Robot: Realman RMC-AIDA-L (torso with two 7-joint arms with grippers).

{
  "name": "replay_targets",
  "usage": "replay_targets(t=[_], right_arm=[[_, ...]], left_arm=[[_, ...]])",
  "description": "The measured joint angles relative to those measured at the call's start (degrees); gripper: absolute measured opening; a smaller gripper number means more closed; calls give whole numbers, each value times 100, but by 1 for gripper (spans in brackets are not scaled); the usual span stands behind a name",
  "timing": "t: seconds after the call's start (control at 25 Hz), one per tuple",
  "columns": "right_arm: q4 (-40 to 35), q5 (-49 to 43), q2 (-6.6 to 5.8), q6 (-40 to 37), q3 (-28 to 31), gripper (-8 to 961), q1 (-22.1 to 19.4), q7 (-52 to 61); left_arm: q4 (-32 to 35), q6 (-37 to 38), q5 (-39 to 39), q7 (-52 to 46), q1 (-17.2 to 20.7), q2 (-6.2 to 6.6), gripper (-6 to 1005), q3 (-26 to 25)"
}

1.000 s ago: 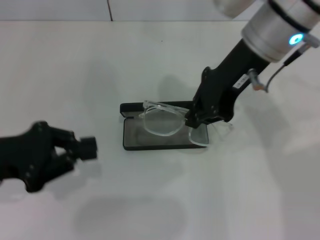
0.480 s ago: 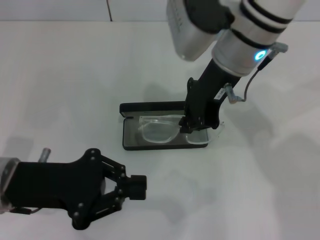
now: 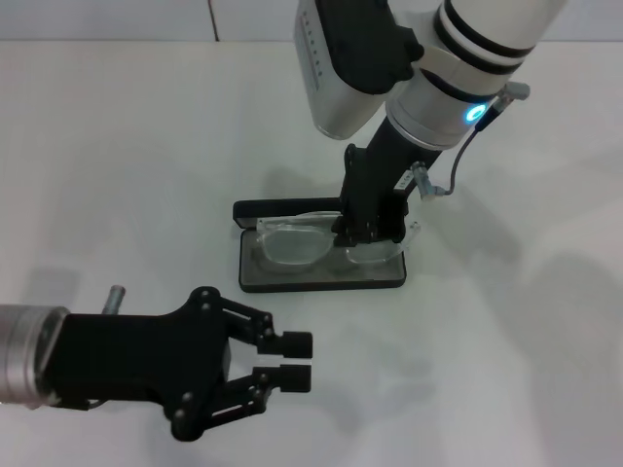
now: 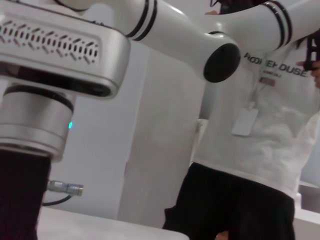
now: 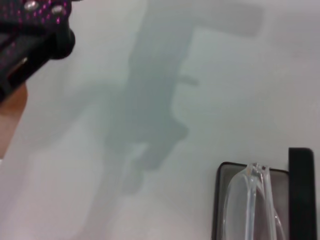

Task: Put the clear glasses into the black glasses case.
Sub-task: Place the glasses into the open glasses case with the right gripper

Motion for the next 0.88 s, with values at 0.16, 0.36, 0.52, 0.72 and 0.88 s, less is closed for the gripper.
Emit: replay_targets(t=[0.16, 0.36, 0.52, 0.72, 0.88], right_arm=[[77, 24, 0, 138, -144, 125, 54, 50], [300, 209, 0, 327, -328, 127, 171, 134], [395, 244, 0, 431, -491, 129, 209, 154], [460, 261, 0, 558, -614, 131, 209, 204], [514, 307, 0, 643, -628, 132, 184, 190]], left_arm=[[0, -161, 7, 92, 11, -30, 136, 27], [1, -184, 8, 264, 48, -38, 294, 30], [-7, -198, 8, 380, 57, -62, 346, 31], [-23, -306, 8, 426, 62, -93, 358, 16], [-63, -374, 8, 470, 52, -117, 357, 13]])
